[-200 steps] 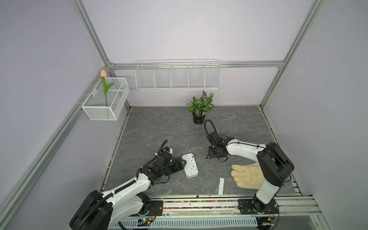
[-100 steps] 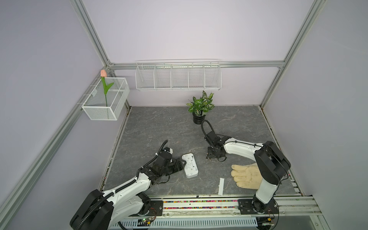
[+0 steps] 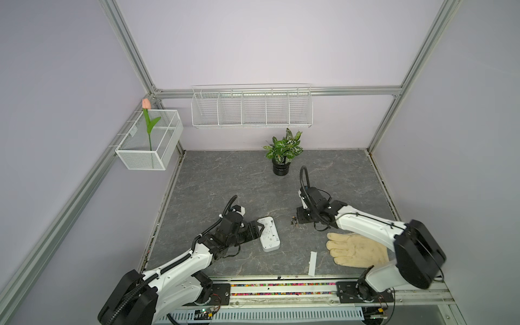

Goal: Insert the battery into the alarm
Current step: Pick up the battery at the center of the board.

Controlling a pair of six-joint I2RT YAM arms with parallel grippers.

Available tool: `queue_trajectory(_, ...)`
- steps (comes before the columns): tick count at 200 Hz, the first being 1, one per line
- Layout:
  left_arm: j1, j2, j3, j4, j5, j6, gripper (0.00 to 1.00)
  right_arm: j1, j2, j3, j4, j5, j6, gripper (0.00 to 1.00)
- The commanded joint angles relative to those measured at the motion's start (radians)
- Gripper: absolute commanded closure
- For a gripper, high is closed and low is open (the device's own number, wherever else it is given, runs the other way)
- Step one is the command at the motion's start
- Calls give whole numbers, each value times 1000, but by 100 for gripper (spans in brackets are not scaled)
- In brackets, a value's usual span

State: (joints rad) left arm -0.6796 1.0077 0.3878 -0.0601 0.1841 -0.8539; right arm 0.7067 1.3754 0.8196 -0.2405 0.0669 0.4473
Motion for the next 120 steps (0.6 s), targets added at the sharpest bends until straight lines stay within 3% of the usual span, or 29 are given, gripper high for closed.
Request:
queue_trajectory(1, 6, -60, 63, -22, 3, 50, 22, 26, -191, -122, 311, -131, -124, 92)
queue_trajectory(53, 6, -174, 97, 9, 29, 75, 23, 109, -507, -307, 580, -131, -278, 93)
queue_trajectory(76, 6, -217, 81, 26, 27, 67, 23, 122, -565, -366, 672, -139, -350, 93)
queue_trajectory(120, 6, -283, 53, 19, -2, 68, 24, 131, -583, -360, 667, -147, -388, 93)
